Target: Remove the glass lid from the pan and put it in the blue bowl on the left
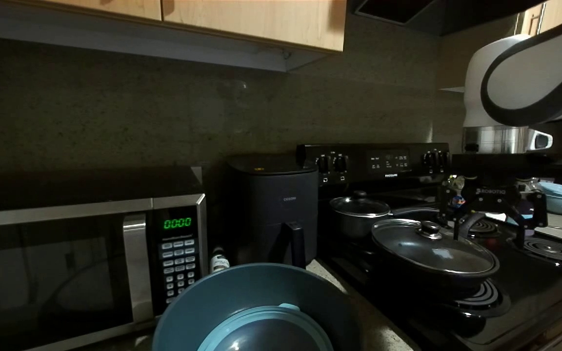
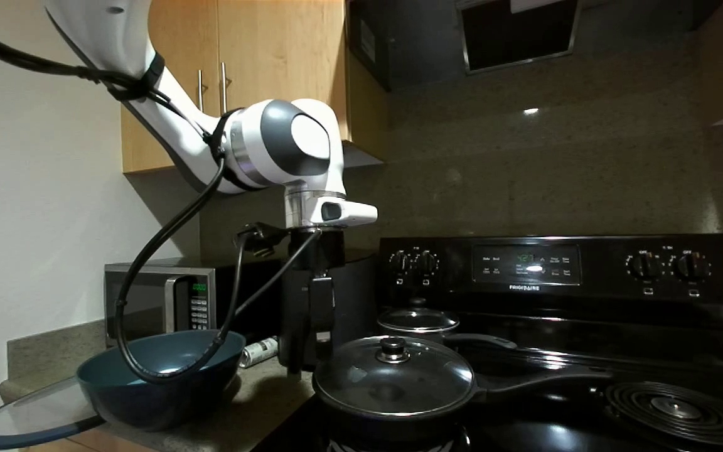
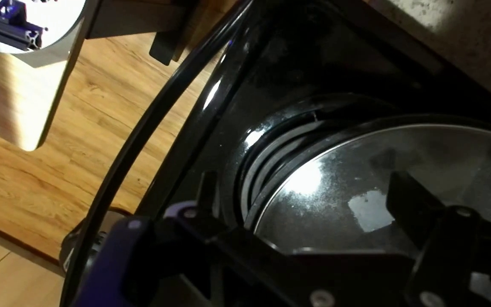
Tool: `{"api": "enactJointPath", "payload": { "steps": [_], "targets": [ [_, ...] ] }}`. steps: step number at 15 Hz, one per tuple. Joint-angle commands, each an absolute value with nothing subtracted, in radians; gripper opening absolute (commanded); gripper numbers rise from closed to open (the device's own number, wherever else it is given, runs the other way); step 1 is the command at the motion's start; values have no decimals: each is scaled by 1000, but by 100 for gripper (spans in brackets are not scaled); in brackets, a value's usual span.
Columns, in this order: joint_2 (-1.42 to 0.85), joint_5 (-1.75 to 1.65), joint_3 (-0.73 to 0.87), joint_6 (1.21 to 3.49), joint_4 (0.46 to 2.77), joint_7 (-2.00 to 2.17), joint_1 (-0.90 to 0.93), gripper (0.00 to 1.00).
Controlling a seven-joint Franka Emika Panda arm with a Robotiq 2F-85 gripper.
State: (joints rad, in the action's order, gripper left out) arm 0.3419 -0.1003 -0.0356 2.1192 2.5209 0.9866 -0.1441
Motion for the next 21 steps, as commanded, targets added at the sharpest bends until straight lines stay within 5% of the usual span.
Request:
{"api": "enactJointPath", "payload": {
  "steps": [1,21],
  "targets": [
    [340,-101,-32,2117,2520,991,-143,100],
    [139,-149,63,2232,2348,457,-126,100]
  ]
}}
